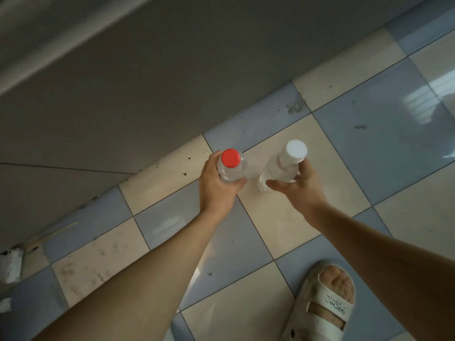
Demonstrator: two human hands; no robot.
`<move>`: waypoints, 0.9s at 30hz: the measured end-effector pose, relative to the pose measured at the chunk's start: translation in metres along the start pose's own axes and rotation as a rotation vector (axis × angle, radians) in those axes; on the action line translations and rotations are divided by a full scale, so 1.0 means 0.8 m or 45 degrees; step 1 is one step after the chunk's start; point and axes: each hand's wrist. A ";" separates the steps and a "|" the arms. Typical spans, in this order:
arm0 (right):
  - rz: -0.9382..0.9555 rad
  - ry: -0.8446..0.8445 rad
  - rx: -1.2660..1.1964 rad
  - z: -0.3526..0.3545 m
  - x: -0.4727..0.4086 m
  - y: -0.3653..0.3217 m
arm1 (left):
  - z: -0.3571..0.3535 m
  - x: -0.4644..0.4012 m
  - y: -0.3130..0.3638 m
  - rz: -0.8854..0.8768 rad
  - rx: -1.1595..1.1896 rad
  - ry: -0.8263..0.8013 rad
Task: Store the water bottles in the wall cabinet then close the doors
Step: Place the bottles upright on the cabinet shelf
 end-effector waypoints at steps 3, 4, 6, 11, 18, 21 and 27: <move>-0.016 -0.026 0.005 0.018 0.026 -0.035 | 0.025 0.017 0.025 0.095 0.024 -0.055; -0.009 -0.044 0.016 0.026 0.037 -0.048 | 0.036 0.025 0.036 0.116 0.031 -0.068; 0.020 -0.087 0.048 0.045 0.061 -0.079 | 0.060 0.043 0.063 0.153 0.054 -0.089; 0.142 -0.195 0.154 0.093 0.128 -0.182 | 0.136 0.087 0.153 0.187 0.131 -0.101; 0.308 -0.329 0.159 0.160 0.249 -0.361 | 0.278 0.151 0.322 0.080 0.182 -0.089; 0.390 -0.360 0.124 0.187 0.316 -0.448 | 0.358 0.186 0.398 0.014 0.213 -0.062; 0.530 -0.488 0.076 0.217 0.461 -0.620 | 0.537 0.260 0.531 -0.050 0.278 -0.022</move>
Point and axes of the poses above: each hand's wrist, its own x-axis away from the middle knuckle, its own z-axis out of the back of the hand, y = z × x, and after that the axes turned 11 degrees about y, right-handed
